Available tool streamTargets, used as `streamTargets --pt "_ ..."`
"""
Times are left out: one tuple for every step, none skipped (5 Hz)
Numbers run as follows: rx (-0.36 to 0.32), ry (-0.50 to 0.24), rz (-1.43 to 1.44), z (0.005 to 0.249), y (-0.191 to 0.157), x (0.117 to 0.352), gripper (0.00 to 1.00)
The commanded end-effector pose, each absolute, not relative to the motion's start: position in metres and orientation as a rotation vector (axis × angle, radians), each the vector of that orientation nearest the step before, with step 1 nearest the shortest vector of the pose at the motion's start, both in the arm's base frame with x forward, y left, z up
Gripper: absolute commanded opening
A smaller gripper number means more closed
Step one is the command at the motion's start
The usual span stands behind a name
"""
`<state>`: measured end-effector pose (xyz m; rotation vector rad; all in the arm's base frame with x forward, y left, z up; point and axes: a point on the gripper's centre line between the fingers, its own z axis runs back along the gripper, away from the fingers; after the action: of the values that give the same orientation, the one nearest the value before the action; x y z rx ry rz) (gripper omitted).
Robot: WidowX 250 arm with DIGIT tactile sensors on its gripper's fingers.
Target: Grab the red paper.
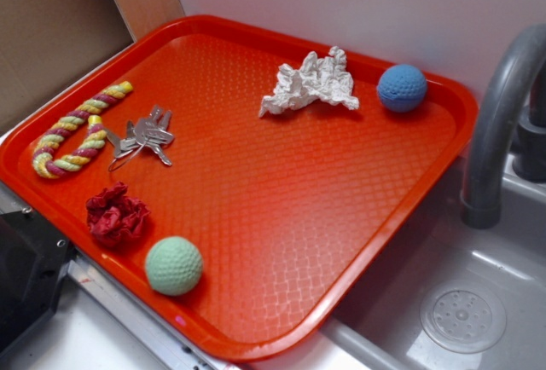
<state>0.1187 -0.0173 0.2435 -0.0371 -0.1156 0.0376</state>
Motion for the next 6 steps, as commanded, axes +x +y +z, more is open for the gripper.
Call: streamTargets --pt "-0.037 -0.116 0.038 0.243 -0.017 0.119 1.00" --pt "-0.043 -0.070 0.056 0.230 -0.022 0.126 1.00" --pt "-0.047 -0.036 0.091 0.209 -0.025 0.131 1.00" --pt "-0.038 0.023 0.089 0.180 -0.030 0.131 1.00" --pt "0.000 0.095 0.033 0.144 -0.045 0.127 1.00" --pt "0.025 0.107 -0.011 0.120 -0.053 0.125 1.00"
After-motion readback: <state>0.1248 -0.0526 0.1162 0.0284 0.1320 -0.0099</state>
